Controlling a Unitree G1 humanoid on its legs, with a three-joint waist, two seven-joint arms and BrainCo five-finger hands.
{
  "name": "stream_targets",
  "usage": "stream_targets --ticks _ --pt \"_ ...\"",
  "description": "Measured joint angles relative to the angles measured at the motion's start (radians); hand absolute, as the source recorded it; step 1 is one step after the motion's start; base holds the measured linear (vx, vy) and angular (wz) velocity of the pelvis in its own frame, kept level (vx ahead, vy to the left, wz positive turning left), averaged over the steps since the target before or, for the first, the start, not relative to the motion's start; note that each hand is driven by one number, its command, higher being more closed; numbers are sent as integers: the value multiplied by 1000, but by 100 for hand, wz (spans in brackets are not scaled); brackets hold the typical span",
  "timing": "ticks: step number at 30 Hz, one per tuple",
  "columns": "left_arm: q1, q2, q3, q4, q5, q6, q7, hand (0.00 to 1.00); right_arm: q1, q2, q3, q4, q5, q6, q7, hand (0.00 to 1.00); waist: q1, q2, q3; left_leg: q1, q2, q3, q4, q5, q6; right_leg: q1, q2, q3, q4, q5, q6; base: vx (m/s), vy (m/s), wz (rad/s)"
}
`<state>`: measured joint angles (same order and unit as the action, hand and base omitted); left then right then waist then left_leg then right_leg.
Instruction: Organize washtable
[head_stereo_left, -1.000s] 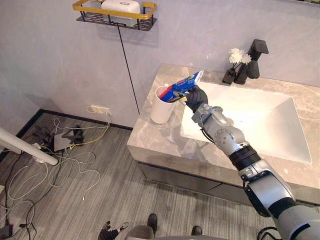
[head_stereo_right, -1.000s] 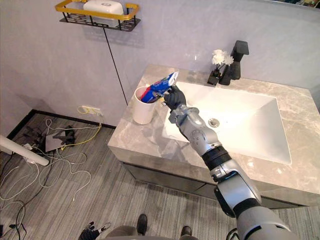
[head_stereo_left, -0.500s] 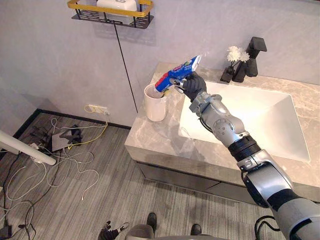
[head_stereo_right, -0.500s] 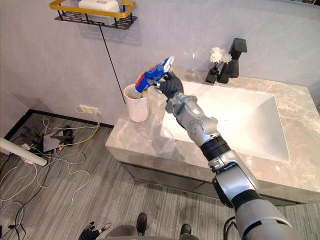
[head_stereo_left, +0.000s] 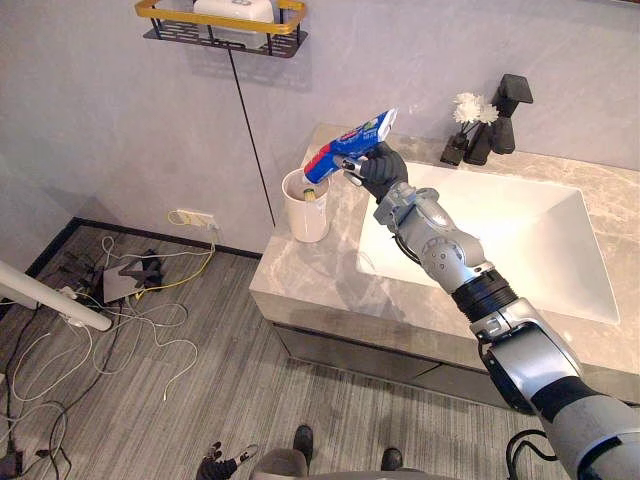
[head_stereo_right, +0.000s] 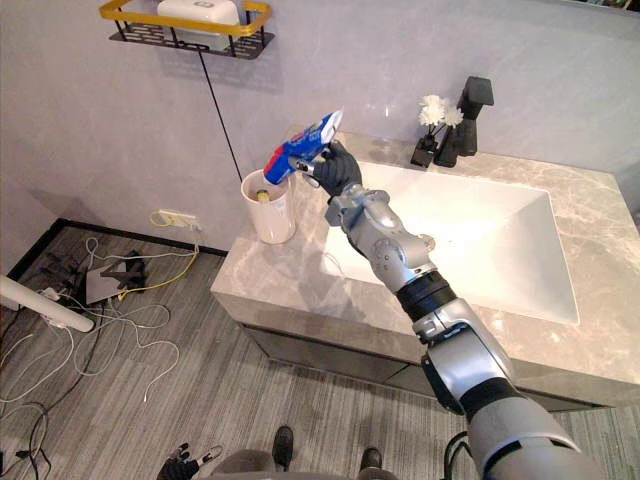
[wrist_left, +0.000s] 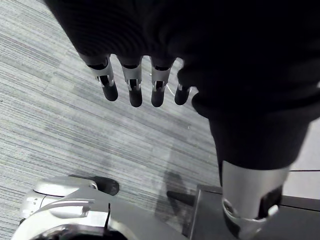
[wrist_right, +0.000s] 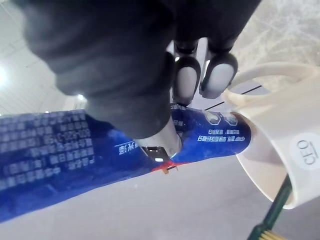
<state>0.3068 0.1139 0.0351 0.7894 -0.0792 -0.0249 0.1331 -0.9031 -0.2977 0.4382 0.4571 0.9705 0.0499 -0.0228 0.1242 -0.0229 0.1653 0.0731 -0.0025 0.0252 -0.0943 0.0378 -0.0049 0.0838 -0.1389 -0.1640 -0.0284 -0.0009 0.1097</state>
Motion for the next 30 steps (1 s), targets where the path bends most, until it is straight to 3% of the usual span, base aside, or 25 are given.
stream_targets --ticks 7,8,30 --pt "0 11 -22 7 -1 0 0 0 20 49 3 11 -8 2 0 100 3 0 0 4 -2 0 0 0 0 -1 -2 0 3 1 0 0 0 0" --pt "0 11 -23 9 -2 0 0 0 27 54 3 10 -12 2 0 0 2 0 0 5 -2 0 0 0 0 -1 -2 0 4 1 0 0 0 0" --pt "0 12 -23 27 -25 0 0 0 53 54 2 43 -43 5 -4 0 2 0 0 7 -10 1 0 0 0 -1 -3 1 5 0 1 0 0 0"
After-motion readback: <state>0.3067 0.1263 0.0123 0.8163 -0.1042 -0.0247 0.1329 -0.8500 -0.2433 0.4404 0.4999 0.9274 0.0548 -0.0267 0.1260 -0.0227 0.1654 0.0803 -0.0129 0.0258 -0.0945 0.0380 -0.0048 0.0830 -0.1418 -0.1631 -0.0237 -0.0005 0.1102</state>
